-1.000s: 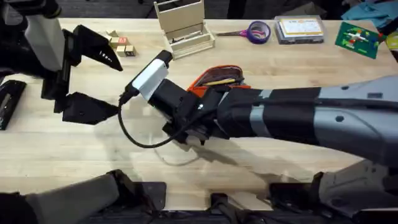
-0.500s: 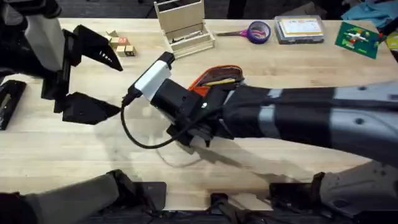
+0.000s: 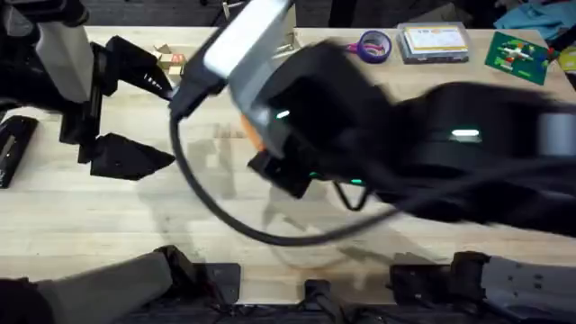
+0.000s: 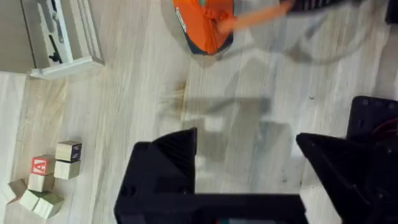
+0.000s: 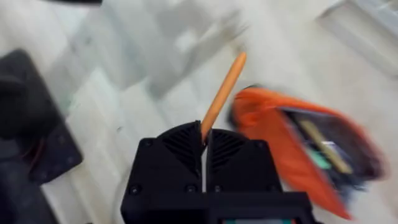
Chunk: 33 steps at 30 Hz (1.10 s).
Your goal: Unzip the bag, pick up the pens from the table one at a time and place them inside, then zip the bag closed.
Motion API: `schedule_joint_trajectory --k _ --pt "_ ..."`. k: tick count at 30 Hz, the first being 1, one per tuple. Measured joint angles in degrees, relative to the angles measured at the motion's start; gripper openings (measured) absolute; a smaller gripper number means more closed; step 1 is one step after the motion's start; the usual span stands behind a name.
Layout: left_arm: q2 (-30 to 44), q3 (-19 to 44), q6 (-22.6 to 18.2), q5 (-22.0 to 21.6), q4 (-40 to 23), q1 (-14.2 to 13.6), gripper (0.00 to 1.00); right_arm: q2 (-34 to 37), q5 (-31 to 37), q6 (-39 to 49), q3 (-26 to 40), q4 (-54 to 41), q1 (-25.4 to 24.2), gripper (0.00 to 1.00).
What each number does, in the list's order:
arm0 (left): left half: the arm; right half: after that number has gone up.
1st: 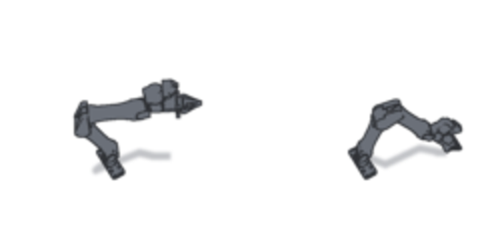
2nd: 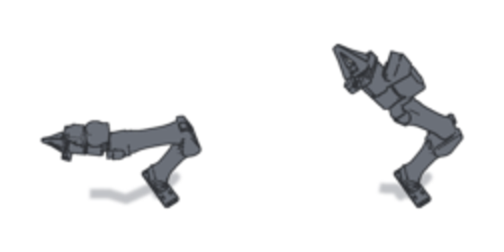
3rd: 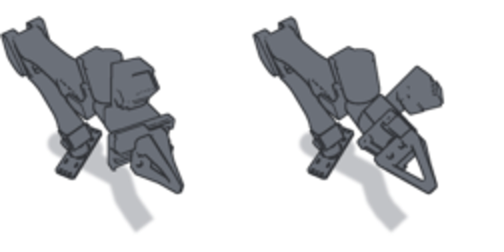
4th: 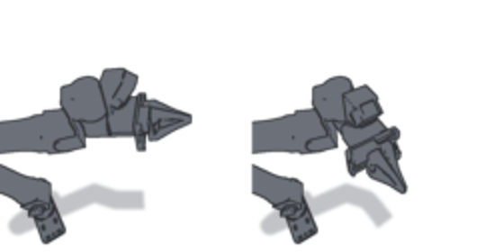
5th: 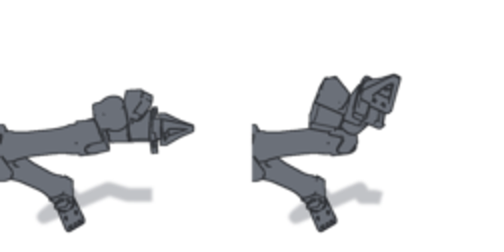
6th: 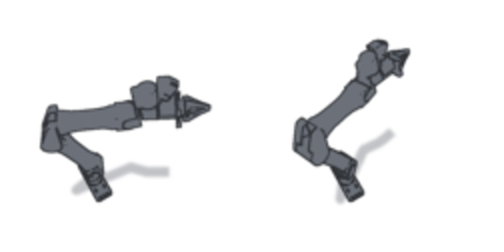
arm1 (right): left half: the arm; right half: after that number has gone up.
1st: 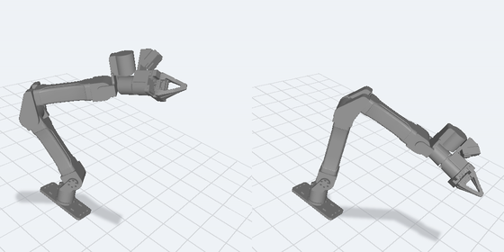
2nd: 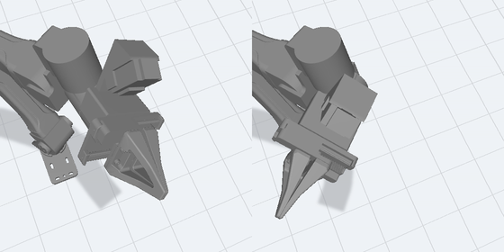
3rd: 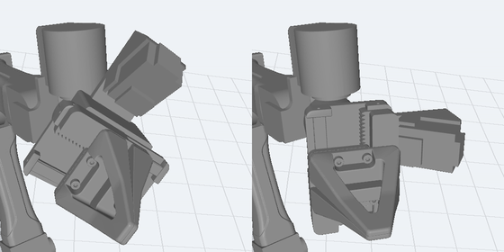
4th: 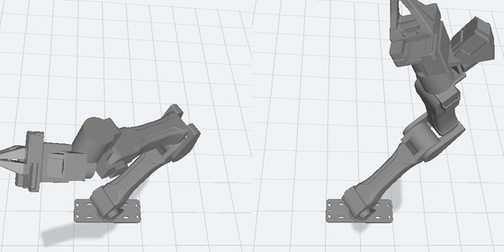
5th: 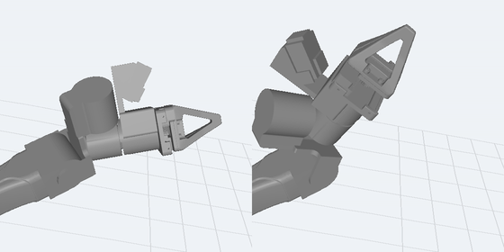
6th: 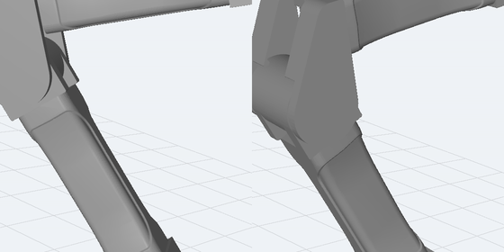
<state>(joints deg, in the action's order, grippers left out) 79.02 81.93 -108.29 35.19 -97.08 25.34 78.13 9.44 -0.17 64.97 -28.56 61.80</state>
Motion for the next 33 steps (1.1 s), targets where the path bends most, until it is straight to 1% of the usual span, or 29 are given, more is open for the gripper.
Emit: schedule_joint_trajectory --k 4,7,9,13,16,25,28,33 --pt "0.01 0.0 -0.01 0.01 0.0 0.0 0.993 -6.73 6.95 4.15 0.0 -0.02 -0.99 0.032" --pt "0.0 0.0 0.0 0.01 0.0 0.0 0.993 -9.83 10.38 8.88 0.0 -0.24 -2.65 0.032" --pt "0.0 0.0 -0.02 -0.01 0.0 0.0 0.993 -10.67 11.73 12.55 0.0 -0.59 -4.02 0.032" --pt "0.0 0.0 0.0 0.01 0.0 0.0 0.993 -10.61 13.06 20.8 0.0 -2.47 -6.45 0.032" --pt "0.0 0.0 0.0 -0.01 0.0 0.0 0.994 -10.61 13.52 29.25 0.0 -4.29 -8.06 0.032" --pt "0.0 0.0 0.0 0.01 0.0 0.0 0.993 -10.56 13.7 60.06 0.0 -10.23 -13.02 0.032" --pt "0.0 0.0 -0.02 0.01 0.0 0.0 0.993 -9.88 13.7 67.69 0.0 -10.25 -15.16 0.032" --pt "0.0 0.0 -0.02 0.0 0.0 -0.01 0.993 -6.79 13.7 76.49 0.0 -10.28 -18.93 0.032"
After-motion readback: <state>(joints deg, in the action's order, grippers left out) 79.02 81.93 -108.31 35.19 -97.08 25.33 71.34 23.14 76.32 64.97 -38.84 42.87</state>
